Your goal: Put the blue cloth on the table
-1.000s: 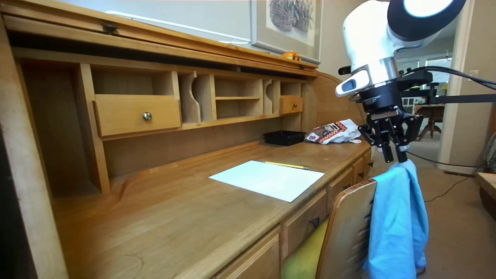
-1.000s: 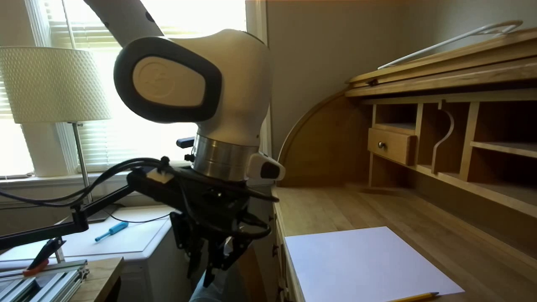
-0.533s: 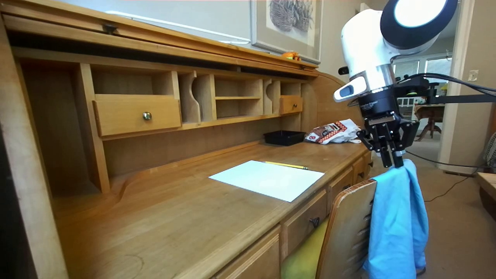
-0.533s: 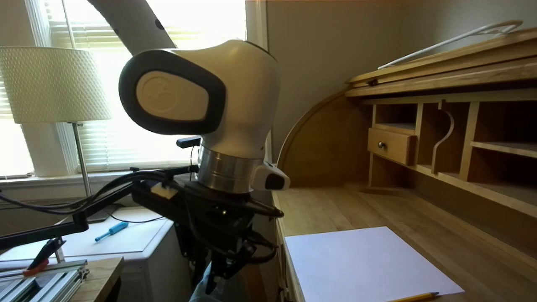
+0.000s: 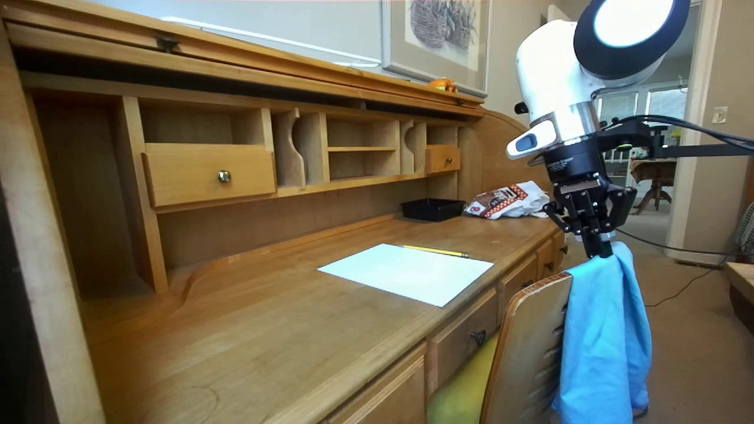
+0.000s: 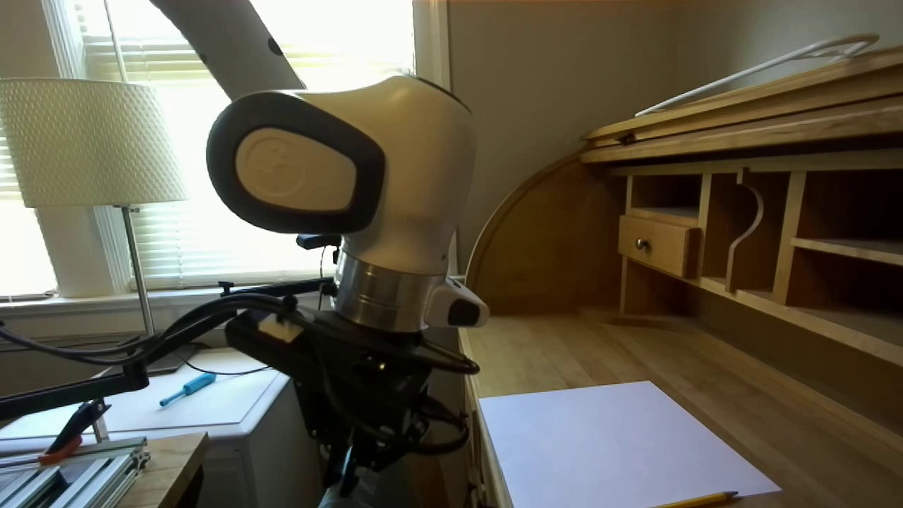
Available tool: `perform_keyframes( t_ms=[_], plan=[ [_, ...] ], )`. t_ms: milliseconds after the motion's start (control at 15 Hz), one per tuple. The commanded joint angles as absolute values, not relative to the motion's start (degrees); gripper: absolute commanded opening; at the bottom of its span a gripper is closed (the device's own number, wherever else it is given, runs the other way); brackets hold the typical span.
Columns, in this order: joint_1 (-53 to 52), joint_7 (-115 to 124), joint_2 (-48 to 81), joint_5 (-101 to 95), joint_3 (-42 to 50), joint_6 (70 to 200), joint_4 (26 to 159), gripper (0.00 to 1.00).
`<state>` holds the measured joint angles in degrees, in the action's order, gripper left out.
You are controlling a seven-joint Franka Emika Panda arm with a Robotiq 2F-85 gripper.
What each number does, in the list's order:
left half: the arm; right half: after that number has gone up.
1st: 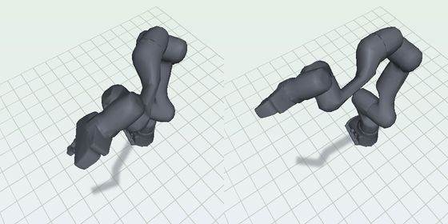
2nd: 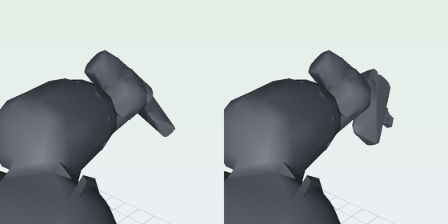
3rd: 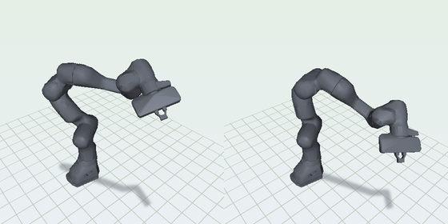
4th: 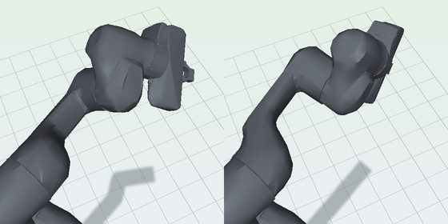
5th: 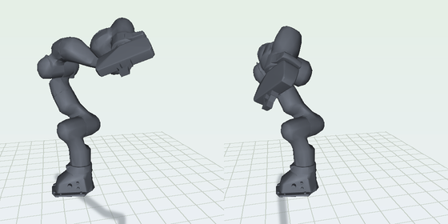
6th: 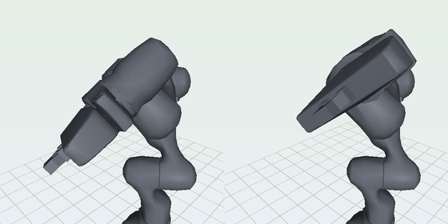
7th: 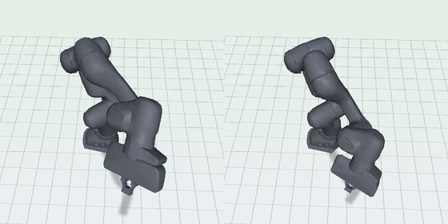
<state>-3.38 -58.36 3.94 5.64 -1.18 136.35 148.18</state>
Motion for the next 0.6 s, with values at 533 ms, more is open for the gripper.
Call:
perform_keyframes(
  t_ms=[533],
  plan=[
    [-1.8, -63.7, 5.8, 8.9, -2.6, 134.6, 147.1, 0.27]
  ],
)
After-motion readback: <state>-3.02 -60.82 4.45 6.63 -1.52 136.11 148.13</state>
